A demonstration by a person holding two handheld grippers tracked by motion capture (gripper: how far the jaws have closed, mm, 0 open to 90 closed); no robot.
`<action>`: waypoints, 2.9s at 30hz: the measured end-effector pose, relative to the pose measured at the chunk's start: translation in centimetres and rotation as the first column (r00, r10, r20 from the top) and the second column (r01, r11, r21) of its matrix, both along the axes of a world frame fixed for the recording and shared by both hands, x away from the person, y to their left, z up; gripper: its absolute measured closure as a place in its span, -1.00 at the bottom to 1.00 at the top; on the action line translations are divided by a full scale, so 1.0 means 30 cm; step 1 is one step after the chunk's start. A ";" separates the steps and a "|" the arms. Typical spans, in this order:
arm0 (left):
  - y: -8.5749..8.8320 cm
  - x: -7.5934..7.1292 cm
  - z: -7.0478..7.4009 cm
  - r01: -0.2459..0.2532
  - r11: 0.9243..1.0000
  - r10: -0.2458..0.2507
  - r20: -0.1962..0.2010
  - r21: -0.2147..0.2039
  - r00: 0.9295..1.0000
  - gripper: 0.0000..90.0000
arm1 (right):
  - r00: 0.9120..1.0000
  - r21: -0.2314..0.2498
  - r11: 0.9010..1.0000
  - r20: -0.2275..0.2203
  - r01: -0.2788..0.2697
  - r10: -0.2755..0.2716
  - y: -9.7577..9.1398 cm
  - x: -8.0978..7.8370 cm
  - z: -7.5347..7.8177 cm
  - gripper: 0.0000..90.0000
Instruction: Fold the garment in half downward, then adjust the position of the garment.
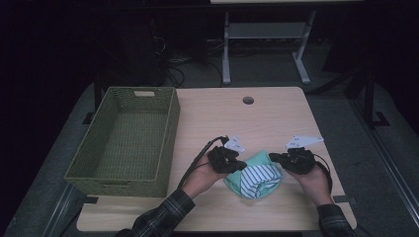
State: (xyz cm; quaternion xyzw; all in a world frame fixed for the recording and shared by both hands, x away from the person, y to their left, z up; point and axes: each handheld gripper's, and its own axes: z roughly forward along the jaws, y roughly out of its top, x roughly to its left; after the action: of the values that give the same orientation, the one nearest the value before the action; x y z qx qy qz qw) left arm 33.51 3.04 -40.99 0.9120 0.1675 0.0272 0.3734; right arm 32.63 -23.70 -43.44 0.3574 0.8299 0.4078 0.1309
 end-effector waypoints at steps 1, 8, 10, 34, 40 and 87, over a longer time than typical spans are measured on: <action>0.011 0.004 -0.001 -0.001 1.000 0.001 0.010 0.020 1.000 0.99 | 1.000 0.000 1.000 0.003 -0.009 0.009 0.013 0.008 0.003 0.99; 0.036 0.003 -0.035 -0.027 0.999 0.027 -0.008 0.033 1.000 0.99 | 0.999 0.007 0.999 0.003 -0.048 0.048 0.089 0.052 0.001 0.99; 0.031 0.001 -0.050 -0.026 0.999 0.026 -0.013 0.044 1.000 0.99 | 0.998 -0.002 0.998 -0.003 -0.060 0.060 0.106 0.066 -0.012 0.99; 0.028 0.003 -0.083 -0.025 0.994 0.025 -0.003 0.104 1.000 0.97 | 0.997 -0.024 0.999 -0.055 -0.049 0.048 0.105 0.104 -0.069 0.99; 0.036 -0.049 -0.042 -0.011 0.999 0.011 -0.021 0.032 1.000 0.97 | 0.997 -0.006 0.998 -0.047 -0.062 0.062 0.101 0.135 -0.042 0.99; 0.043 0.036 -0.136 -0.046 0.986 0.048 -0.009 0.163 0.999 0.98 | 0.988 -0.078 0.993 -0.133 -0.088 0.077 0.021 0.045 -0.098 0.99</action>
State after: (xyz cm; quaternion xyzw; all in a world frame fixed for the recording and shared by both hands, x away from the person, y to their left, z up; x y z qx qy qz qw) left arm 34.61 4.33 -45.07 0.9353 0.1886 0.0439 0.2961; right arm 33.98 -23.07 -46.38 0.3428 0.8671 0.3536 0.0747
